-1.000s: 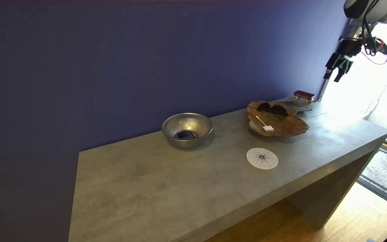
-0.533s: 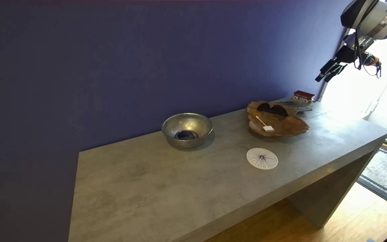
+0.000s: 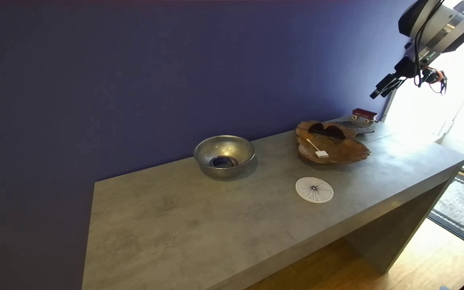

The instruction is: Put the wagon in the silver bowl

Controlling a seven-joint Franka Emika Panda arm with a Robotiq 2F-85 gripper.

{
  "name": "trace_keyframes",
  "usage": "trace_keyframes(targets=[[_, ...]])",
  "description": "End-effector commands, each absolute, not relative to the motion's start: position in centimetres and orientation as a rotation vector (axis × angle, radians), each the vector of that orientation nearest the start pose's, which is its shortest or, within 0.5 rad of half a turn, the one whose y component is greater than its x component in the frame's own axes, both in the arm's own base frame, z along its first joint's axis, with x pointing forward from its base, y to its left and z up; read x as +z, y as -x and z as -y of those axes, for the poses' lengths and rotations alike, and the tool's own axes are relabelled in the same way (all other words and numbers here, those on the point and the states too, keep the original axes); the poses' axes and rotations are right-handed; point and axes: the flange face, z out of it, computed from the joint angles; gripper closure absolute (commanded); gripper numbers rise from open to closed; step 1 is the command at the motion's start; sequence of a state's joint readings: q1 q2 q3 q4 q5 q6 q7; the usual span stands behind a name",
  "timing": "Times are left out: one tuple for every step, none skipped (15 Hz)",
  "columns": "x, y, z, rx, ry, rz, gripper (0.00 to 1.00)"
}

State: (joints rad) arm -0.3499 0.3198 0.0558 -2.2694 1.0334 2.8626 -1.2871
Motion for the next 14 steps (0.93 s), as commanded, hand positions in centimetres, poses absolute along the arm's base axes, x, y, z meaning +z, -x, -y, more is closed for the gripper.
trace_keyframes(targets=[[22.0,-52.3,19.1,-0.821,2.952,0.134,0.00],[21.6,-52.7,18.8,-0.841,2.953,0.158,0.00],[21.1,-53.1,18.5,-0.855,2.960,0.194,0.00],[20.5,-53.6,18.5,-0.869,2.970,0.226,0.00],[19.6,-53.9,18.6,-0.871,2.986,0.260,0.00],[18.7,-54.3,19.0,-0.873,3.000,0.286,0.00],[17.9,-54.5,19.4,-0.867,3.009,0.302,0.00],[17.1,-54.7,19.8,-0.865,3.017,0.312,0.00],[16.1,-54.7,20.3,-0.852,3.025,0.321,0.00],[15.3,-54.8,20.6,-0.844,3.028,0.328,0.00],[14.4,-54.7,20.8,-0.820,3.032,0.315,0.00],[15.8,-54.1,20.1,-0.815,3.013,0.329,0.00],[15.1,-54.1,20.3,-0.802,3.014,0.323,0.00],[14.8,-54.0,20.3,-0.795,3.014,0.321,0.00]])
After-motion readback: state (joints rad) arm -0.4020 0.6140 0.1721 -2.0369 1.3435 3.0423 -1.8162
